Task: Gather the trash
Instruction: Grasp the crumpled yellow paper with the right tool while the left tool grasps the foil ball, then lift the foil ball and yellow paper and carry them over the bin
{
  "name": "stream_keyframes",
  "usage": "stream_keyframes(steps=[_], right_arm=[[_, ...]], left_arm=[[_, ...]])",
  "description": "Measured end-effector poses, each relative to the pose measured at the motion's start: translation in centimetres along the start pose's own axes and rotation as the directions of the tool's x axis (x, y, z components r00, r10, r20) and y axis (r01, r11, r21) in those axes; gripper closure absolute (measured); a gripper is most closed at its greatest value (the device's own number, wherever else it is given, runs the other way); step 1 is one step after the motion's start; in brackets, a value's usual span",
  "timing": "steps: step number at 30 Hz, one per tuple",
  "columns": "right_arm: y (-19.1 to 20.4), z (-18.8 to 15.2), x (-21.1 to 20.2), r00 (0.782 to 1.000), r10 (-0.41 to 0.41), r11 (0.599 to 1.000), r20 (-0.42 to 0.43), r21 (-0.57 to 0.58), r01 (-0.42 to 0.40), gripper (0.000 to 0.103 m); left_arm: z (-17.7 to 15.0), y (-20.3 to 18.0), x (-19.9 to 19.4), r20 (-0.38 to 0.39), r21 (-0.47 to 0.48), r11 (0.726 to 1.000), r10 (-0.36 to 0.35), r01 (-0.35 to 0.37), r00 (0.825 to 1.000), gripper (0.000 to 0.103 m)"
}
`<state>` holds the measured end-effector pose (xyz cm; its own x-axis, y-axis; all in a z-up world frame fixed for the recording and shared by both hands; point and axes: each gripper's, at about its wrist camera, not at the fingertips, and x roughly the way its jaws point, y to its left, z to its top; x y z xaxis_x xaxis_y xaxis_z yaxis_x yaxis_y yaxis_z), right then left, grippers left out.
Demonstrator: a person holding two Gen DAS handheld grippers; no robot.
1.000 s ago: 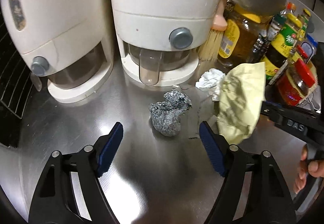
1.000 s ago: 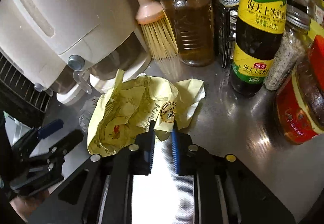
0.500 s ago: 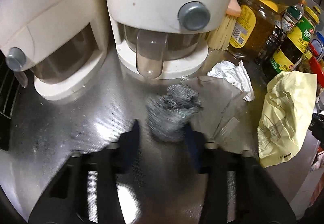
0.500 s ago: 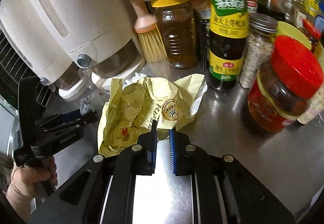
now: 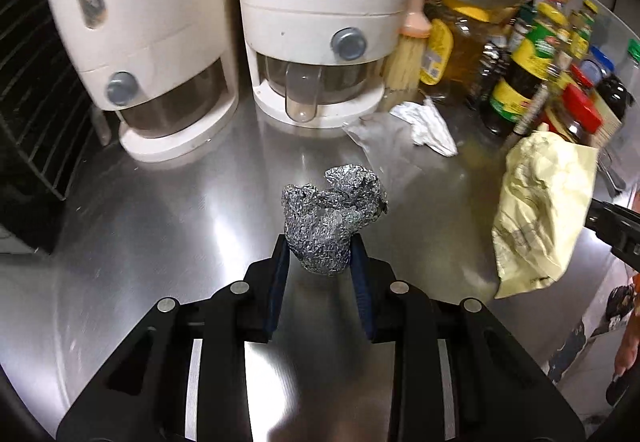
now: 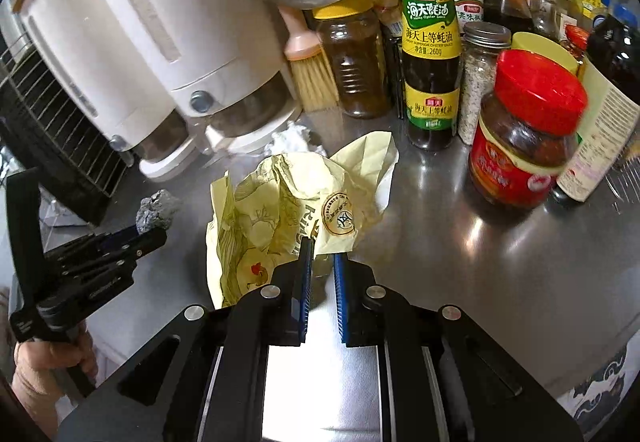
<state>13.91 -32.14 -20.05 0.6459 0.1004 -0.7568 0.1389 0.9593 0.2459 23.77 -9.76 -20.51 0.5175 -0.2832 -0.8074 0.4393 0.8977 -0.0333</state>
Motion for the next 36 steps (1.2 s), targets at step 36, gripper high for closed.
stream_keyframes(steps=[36], right_arm=[[3.2,-19.3,-8.0,0.981,0.095,0.994,-0.168,-0.033,-0.102,0.092]], left_arm=[[-21.9,-3.5,-11.0,-0.074,-0.049,0.997,-0.057,0.053,0.996,0.074]])
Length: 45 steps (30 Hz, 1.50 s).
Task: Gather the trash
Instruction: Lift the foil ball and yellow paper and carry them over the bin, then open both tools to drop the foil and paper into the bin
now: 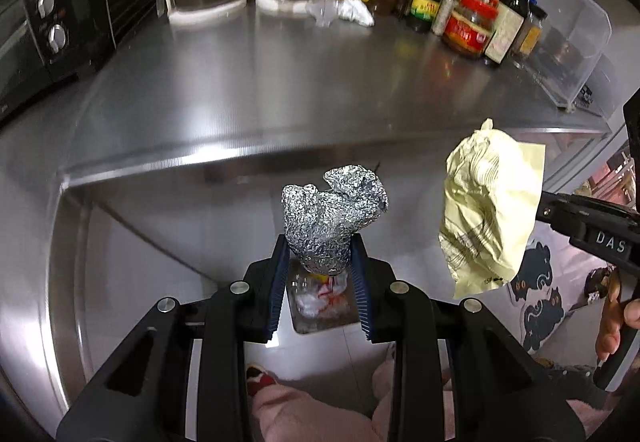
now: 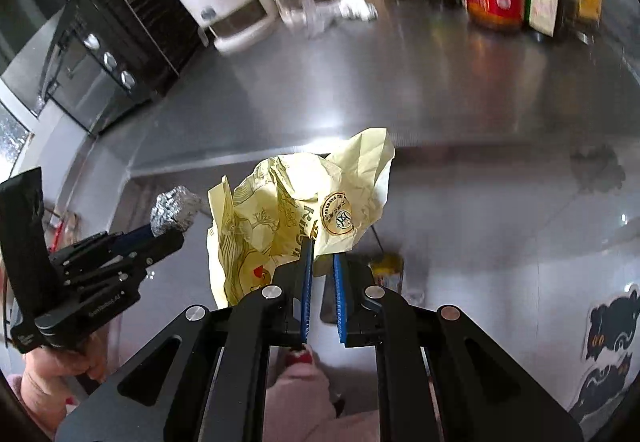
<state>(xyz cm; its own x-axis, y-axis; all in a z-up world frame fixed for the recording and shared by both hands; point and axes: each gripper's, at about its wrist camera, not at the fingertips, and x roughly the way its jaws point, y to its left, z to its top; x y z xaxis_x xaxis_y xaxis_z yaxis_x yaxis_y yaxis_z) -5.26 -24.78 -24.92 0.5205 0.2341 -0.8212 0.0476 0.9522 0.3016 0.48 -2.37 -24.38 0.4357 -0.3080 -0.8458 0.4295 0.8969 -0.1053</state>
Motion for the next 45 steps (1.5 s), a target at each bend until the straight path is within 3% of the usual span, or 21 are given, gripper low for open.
stream_keyframes(steps=[8,17,30,45], right_arm=[[-1.5,-3.6,5.4,0.992,-0.05,0.998,-0.119,0.037,0.055,0.092],[-3.3,-5.1,11.9,0.974,-0.121,0.989,-0.193,0.055,0.134,0.092],[-5.4,-5.7,20.9,0.942,-0.123,0.979,-0.313,0.117,0.166,0.091],[-5.2,-5.1,24.5,0.911,-0.14,0.974,-0.387,0.113,0.198,0.088]], left_arm=[[-3.3,0.3,4.1,-0.107,-0.035,0.999,-0.019,0.016,0.994,0.074],[-6.2,0.8,11.9,-0.266,-0.059,0.998,-0.019,0.003,0.964,0.074],[-6.4,2.6,20.7,-0.35,-0.089,0.996,-0.02,-0.012,0.937,0.075],[-6.1,2.9,22.1,-0.376,-0.094,0.995,-0.017,-0.02,0.927,0.075]])
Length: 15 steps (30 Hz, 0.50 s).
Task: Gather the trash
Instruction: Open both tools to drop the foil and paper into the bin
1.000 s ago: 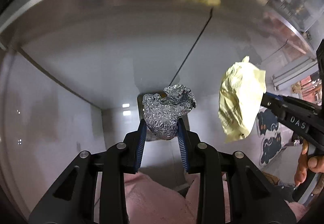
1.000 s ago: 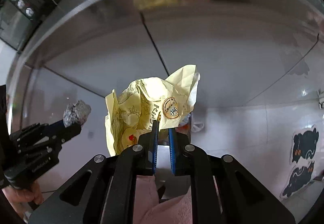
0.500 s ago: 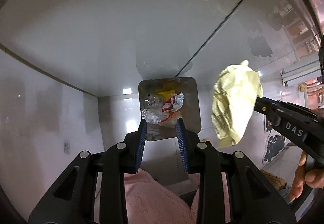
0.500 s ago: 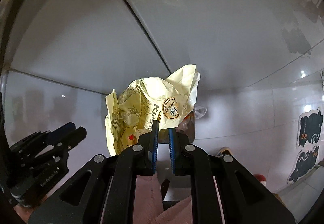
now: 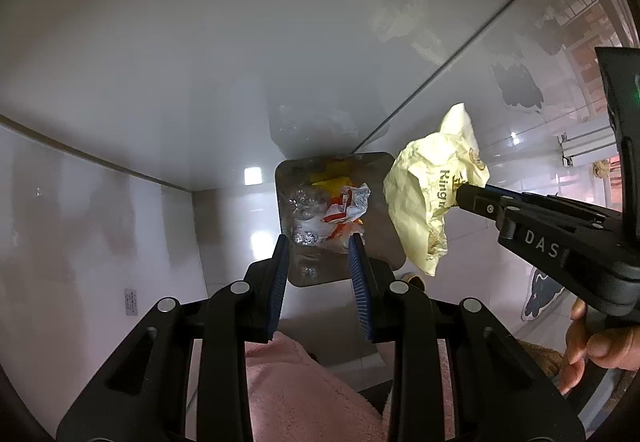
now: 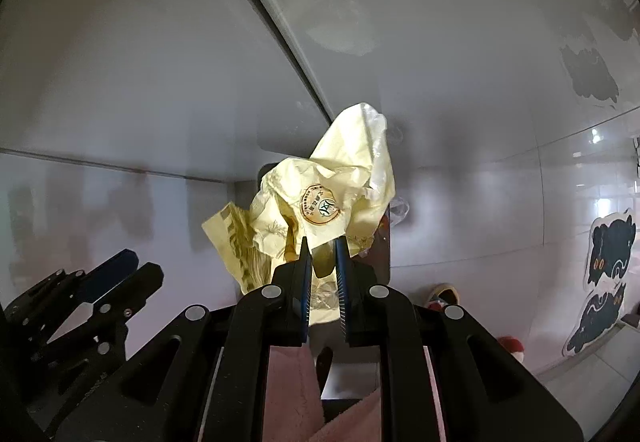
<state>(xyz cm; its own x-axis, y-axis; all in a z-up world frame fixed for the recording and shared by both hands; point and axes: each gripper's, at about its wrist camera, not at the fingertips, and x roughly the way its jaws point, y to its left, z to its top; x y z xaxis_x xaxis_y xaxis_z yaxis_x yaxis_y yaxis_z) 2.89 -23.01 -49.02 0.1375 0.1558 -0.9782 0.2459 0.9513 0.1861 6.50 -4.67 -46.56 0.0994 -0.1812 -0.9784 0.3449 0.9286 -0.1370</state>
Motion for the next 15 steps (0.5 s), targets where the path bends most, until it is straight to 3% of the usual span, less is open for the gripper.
stream_keyframes(steps=[3,5,6,10,15], right_arm=[[0.8,0.5,-0.7,1.0,0.002,1.0,0.006,0.004,-0.002,0.086],[0.7,0.5,-0.9,1.0,0.011,1.0,0.01,0.006,-0.011,0.064],[0.7,0.5,-1.2,1.0,0.013,1.0,0.016,0.005,-0.013,0.061],[1.1,0.3,-2.4,0.999,0.01,1.0,0.041,-0.001,-0.01,0.061],[1.0,-0.4,-6.9,0.993,0.033,0.999,0.116,-0.008,-0.032,0.049]], left_arm=[[0.2,-0.1,-0.3,0.006,0.004,1.0,0.002,-0.003,1.0,0.075],[0.4,-0.3,-0.7,0.013,0.01,1.0,0.007,-0.008,1.0,0.074],[0.4,-0.4,-0.8,0.018,0.012,1.0,0.011,-0.012,1.0,0.073],[0.7,-0.5,-2.2,0.045,0.019,0.999,0.025,-0.026,0.999,0.066],[0.7,-0.8,-5.6,0.101,0.022,0.999,0.024,-0.026,0.995,0.053]])
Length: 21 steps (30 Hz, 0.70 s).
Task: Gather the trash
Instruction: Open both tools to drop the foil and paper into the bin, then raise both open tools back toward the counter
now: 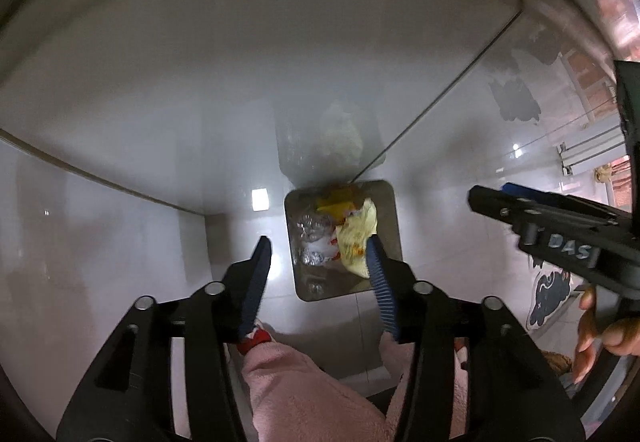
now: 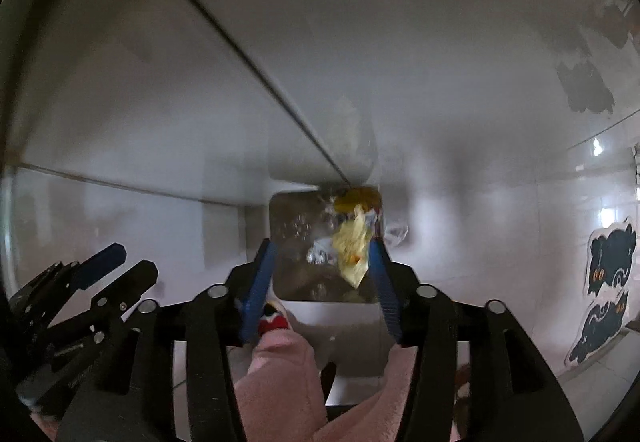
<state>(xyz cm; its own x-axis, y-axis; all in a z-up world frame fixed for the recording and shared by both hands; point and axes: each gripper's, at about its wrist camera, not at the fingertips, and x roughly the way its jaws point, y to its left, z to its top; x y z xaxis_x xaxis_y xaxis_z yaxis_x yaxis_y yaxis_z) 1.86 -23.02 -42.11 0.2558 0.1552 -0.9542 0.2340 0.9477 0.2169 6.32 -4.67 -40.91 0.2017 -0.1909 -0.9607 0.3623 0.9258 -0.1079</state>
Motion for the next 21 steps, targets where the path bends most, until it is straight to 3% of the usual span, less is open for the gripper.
stream_keyframes(steps=[2,8,11,16,19,21], right_arm=[[-0.1,0.0,-2.7,0.999,0.003,1.0,0.048,-0.012,-0.002,0.041],[-0.1,1.1,-11.4,0.976,0.03,0.998,0.217,-0.057,-0.018,0.033],[0.3,1.8,-15.7,0.948,0.035,0.997,0.315,-0.08,-0.01,0.025],[0.9,4.2,-20.8,0.902,0.042,0.995,0.43,-0.102,0.002,0.023],[0.4,6.1,-22.8,0.887,0.052,0.994,0.459,-0.107,-0.003,0.022],[0.0,8.2,-23.2,0.875,0.042,0.996,0.482,-0.093,0.003,0.012]], left_arm=[[0.3,-0.2,-1.5,0.026,0.006,1.0,0.002,-0.002,1.0,0.05],[1.8,-1.2,-8.9,0.153,0.028,1.0,-0.003,-0.002,0.988,0.037],[3.1,-2.0,-12.4,0.221,0.044,0.999,0.0,-0.01,0.975,0.032],[5.2,-2.0,-15.9,0.287,0.055,0.998,-0.008,-0.008,0.958,0.023],[6.8,-2.1,-17.4,0.325,0.064,0.998,-0.013,-0.008,0.946,0.02],[8.0,-2.2,-18.3,0.348,0.066,0.998,-0.007,-0.017,0.938,0.015]])
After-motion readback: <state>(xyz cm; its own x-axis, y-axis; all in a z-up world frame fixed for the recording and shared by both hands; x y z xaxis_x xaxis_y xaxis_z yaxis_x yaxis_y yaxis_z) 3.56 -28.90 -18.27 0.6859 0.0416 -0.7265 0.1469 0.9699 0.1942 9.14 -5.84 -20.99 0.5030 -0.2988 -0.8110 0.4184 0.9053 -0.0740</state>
